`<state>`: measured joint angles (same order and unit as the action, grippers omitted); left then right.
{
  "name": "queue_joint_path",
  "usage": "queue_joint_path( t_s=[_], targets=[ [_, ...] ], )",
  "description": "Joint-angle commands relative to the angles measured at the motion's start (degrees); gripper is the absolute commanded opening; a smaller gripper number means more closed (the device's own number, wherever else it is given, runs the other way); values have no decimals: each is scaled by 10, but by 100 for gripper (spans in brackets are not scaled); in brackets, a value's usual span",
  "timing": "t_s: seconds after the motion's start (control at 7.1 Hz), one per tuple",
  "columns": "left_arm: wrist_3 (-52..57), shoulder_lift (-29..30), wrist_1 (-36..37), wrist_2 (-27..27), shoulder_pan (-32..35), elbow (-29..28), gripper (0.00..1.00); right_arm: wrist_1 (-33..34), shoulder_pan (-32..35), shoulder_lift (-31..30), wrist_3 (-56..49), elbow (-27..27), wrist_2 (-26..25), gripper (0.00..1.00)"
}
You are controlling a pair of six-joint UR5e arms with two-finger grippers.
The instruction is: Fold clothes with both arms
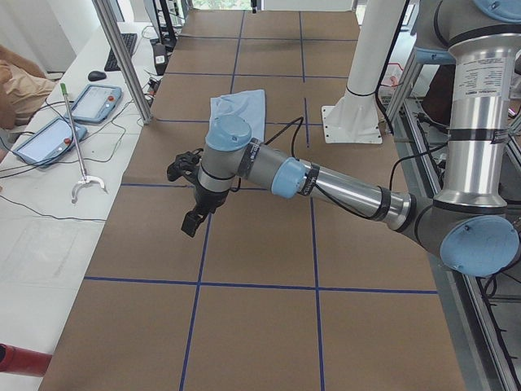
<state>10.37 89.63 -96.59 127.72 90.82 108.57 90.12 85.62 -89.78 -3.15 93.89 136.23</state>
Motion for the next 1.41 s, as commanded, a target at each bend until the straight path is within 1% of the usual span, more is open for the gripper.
queue_joint_path(
  t_s=[0.0, 0.42, 0.84, 0.99, 1.27],
  targets=[
    [0, -1, 1, 2, 1, 6, 100, 0, 0, -4, 1, -2, 0, 100],
    [0, -2, 2, 1, 1, 7, 100, 0, 0, -4, -1, -9, 0, 100],
    [0, -14, 3, 1, 2, 26, 100, 0, 0, -6, -1, -10, 0, 100],
    [0, -27, 2, 2, 1, 26, 100, 0, 0, -6, 1, -9, 1, 100],
    [1, -28, 2, 6, 0, 7, 100, 0, 0, -6, 3, -13, -1, 100]
  ],
)
